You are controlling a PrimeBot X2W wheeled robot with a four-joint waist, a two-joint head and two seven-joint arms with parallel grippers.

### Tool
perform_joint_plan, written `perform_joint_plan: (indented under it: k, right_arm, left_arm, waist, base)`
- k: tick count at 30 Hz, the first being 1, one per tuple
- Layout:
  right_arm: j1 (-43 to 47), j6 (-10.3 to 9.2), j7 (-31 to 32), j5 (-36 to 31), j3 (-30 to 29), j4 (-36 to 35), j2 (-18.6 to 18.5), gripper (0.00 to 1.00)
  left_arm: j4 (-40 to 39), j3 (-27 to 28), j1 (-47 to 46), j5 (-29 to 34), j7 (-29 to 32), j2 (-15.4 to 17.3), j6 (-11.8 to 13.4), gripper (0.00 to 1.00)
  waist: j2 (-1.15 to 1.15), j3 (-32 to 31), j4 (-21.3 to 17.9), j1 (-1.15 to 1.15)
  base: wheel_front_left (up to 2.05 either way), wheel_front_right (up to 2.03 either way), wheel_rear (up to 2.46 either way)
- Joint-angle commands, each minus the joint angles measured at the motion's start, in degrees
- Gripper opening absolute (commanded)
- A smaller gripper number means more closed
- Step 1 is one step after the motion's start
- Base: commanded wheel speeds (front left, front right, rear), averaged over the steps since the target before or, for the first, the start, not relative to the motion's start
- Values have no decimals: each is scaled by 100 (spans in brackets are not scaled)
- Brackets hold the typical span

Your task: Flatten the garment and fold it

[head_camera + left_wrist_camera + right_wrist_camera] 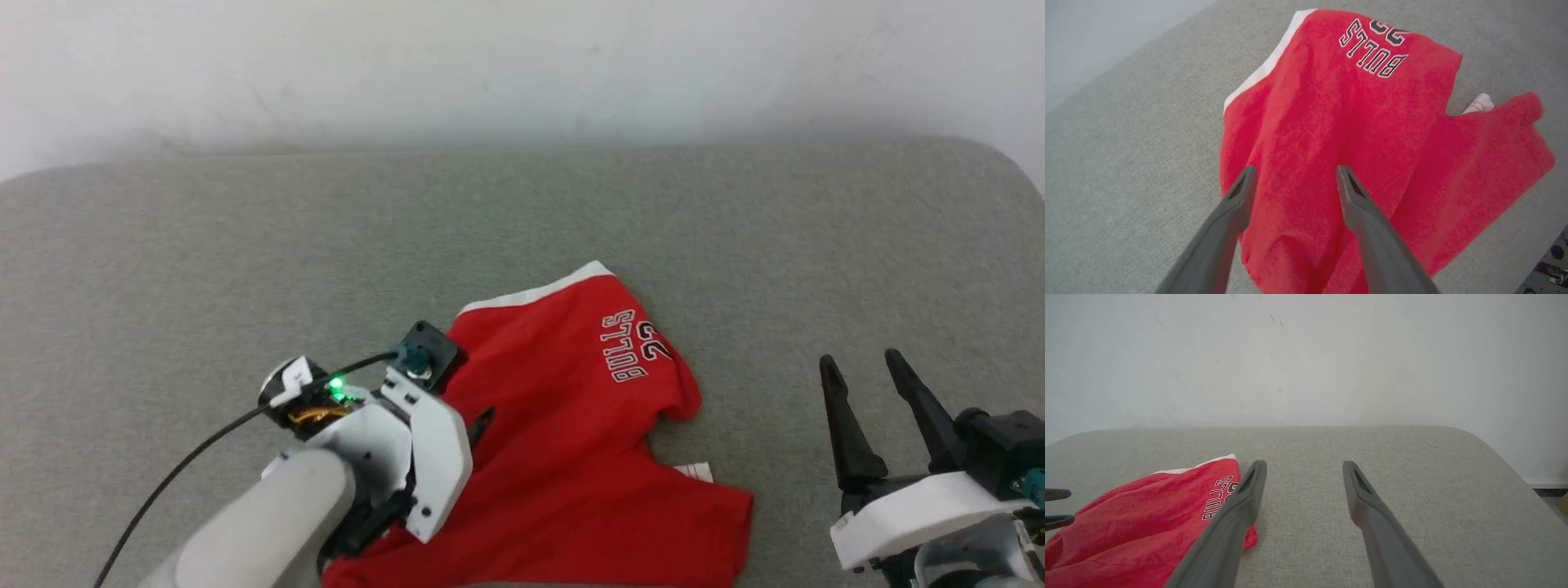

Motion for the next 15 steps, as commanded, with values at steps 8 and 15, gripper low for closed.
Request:
perform_joint_plan:
  k: [8,15]
  right_arm:
    - [-227,-5,-60,21,61,131,13,100]
    - [-316,-5,-114,49,117,227,13,100]
  left_arm:
    - [1423,-65,-534,-9,75,-317,-195,100]
    - [2499,-283,-756,-136,431,-506,-541,98]
  waist:
    - [0,462,-519,-1]
    - [0,541,-605,-1]
  base:
    - [0,0,0]
    - [0,0,0]
